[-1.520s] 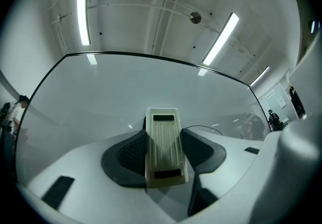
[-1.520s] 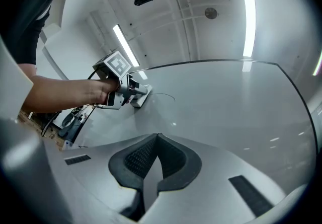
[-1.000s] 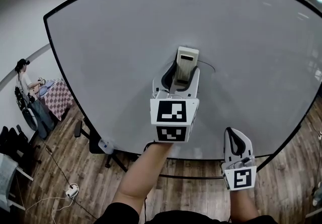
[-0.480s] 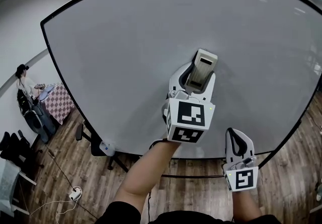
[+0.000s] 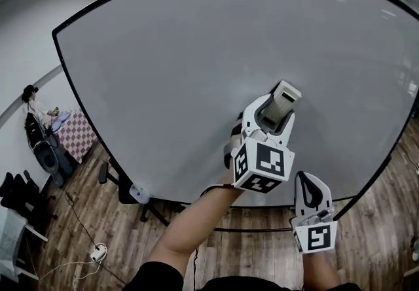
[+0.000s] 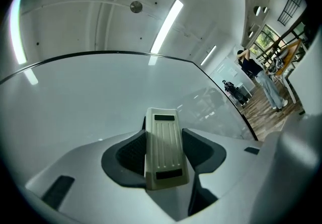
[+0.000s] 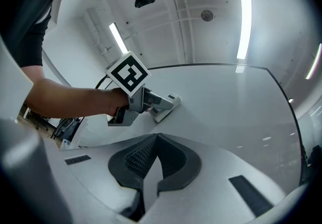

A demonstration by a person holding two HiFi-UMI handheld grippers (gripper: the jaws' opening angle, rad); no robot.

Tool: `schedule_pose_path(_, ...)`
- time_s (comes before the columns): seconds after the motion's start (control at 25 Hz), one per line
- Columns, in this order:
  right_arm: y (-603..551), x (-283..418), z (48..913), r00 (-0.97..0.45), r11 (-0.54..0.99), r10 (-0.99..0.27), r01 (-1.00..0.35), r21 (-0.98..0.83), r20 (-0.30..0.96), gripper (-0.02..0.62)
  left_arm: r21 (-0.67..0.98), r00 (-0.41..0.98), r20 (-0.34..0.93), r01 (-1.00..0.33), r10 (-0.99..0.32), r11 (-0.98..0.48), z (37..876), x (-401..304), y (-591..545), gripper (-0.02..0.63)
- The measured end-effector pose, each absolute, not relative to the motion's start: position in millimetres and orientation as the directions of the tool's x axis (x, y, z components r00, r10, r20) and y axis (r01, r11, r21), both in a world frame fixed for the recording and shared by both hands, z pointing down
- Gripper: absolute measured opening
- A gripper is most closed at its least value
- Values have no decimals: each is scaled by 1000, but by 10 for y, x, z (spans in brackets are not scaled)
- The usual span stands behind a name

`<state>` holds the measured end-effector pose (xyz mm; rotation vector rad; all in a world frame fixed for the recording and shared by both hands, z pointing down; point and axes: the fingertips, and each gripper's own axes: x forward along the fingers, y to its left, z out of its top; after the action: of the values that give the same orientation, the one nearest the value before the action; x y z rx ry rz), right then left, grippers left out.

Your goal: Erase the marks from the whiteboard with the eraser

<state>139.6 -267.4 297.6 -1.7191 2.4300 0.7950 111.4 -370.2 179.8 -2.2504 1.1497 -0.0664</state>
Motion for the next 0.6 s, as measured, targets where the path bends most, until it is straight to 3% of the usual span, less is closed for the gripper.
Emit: schedule_pose_path(0.6,-2547,1553,2997,-333,213,-878,-915,344,-343,18,-709,679,-23,-529,-734,-466,2644,1591,-3635,242)
